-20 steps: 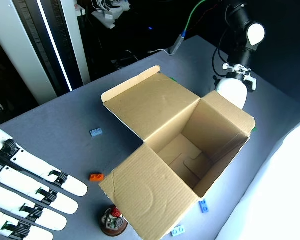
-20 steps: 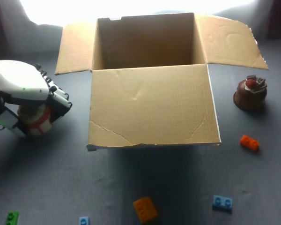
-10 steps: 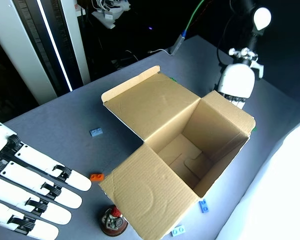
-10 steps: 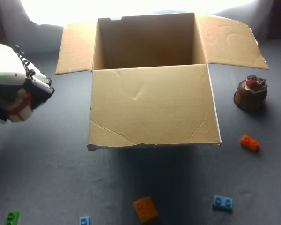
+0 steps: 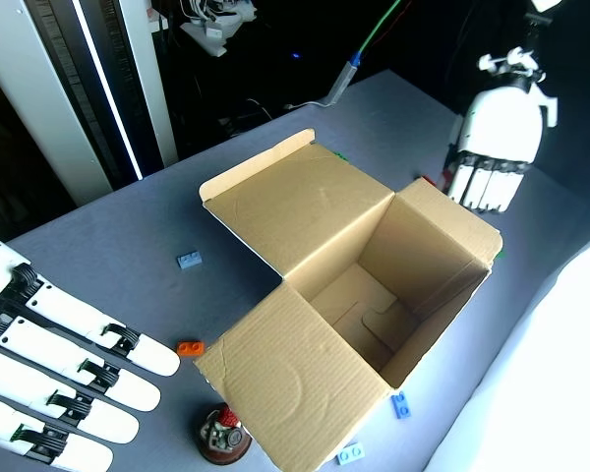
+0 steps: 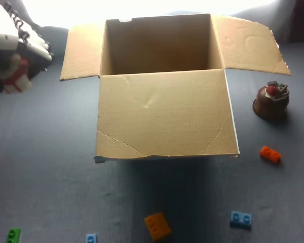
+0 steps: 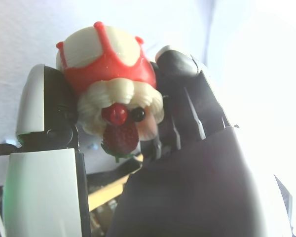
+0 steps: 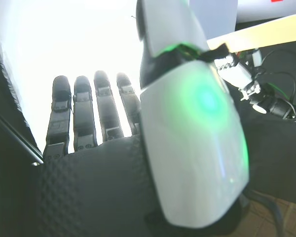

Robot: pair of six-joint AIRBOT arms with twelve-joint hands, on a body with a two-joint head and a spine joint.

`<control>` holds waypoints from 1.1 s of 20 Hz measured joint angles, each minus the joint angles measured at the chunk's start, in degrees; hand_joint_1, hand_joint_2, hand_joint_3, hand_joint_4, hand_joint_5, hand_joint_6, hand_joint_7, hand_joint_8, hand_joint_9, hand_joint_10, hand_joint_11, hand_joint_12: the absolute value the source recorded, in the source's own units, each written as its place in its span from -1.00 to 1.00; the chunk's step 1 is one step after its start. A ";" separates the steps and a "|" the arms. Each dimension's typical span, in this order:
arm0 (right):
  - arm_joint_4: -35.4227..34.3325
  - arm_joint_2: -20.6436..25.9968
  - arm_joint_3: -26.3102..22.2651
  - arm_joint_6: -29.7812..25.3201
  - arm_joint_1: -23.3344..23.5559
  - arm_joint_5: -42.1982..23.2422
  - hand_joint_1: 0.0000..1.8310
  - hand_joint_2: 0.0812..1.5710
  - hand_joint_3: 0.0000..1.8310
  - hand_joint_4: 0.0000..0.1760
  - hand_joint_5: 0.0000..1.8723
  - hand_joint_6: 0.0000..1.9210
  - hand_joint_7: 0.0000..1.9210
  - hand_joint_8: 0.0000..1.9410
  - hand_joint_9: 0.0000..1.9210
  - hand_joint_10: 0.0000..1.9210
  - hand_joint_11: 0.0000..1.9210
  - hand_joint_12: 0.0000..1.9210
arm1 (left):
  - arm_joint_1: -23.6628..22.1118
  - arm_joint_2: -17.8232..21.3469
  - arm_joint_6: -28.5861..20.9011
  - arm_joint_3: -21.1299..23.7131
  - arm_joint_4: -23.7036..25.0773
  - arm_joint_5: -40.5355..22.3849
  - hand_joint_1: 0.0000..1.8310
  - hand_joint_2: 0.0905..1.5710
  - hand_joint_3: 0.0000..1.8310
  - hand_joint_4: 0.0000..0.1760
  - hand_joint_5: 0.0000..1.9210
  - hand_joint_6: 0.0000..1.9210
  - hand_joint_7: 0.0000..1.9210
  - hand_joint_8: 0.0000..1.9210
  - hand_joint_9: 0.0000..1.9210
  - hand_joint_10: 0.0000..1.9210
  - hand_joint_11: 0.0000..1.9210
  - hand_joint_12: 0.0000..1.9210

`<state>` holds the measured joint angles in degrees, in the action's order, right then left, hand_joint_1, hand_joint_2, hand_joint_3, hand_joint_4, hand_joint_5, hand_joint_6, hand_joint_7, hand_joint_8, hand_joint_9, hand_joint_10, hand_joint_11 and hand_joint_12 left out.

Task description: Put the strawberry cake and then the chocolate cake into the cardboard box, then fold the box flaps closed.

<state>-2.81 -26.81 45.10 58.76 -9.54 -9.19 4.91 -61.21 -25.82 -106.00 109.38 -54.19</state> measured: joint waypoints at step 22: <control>-9.75 0.00 0.00 0.02 -1.53 -5.27 0.17 0.27 -1.00 -0.75 -0.91 -1.00 -0.88 -1.00 -0.90 -1.00 -1.00 -0.69 | -17.68 -5.09 -4.17 5.62 13.09 -4.55 0.38 0.71 -1.00 -1.00 -0.42 0.57 -0.49 0.82 -0.42 0.93 -0.49 1.00</control>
<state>-12.56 -26.81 45.10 58.78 -11.07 -14.46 -12.78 -66.30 -30.00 -100.38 122.48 -58.74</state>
